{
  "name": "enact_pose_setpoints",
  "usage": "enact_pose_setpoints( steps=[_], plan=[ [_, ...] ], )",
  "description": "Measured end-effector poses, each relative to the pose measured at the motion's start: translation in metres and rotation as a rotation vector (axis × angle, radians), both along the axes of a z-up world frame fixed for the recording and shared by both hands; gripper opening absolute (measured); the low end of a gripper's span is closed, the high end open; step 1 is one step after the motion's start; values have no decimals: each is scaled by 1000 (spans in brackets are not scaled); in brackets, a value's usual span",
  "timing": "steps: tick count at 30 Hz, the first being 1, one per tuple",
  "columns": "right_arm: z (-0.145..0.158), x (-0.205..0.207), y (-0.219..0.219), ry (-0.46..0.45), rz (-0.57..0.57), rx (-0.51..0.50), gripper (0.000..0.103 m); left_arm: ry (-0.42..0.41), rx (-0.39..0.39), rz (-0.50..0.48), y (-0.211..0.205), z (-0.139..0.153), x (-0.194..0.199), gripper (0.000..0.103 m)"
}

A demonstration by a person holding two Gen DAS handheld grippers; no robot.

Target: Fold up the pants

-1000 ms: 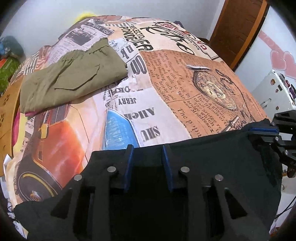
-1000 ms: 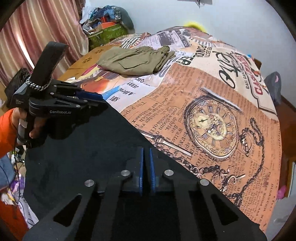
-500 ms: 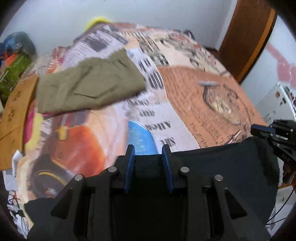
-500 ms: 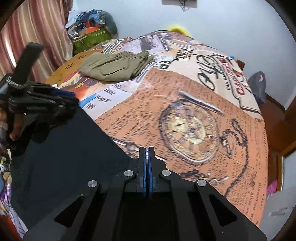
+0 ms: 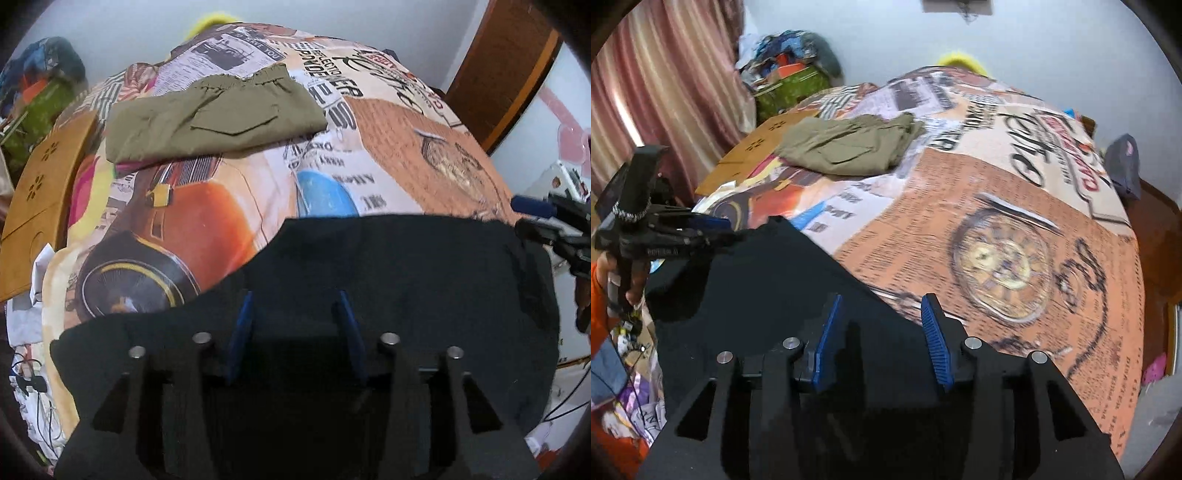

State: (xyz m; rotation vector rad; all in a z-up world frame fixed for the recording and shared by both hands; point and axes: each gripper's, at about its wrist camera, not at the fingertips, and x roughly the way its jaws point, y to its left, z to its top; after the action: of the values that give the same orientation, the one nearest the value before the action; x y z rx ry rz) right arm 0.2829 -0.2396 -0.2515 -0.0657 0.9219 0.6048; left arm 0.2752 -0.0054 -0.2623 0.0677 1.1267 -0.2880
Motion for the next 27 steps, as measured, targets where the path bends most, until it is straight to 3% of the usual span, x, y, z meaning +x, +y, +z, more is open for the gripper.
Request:
enact_pose_setpoints(
  steps=[7,11,14,18,21,24,27],
  plan=[
    [4,15,49,40,116,5,41,41,-46,31,15,-23,0,50],
    [3,32,83,70,180,-10,41,16,-76,57,28,-20,-8,50],
    [4,43,110,84,222,-15,41,-32,-100,109,50,-5,-13,50],
    [-3,55,143,120,272,-25,41,-111,-44,206,93,11,-20,50],
    [-16,64,164,164,294,-48,40,-106,18,286,130,4,-21,50],
    [-29,71,181,202,310,-84,35,-82,28,336,158,-9,-24,50],
    [-40,73,194,232,331,-130,32,-75,-46,340,172,-17,-24,53]
  ],
)
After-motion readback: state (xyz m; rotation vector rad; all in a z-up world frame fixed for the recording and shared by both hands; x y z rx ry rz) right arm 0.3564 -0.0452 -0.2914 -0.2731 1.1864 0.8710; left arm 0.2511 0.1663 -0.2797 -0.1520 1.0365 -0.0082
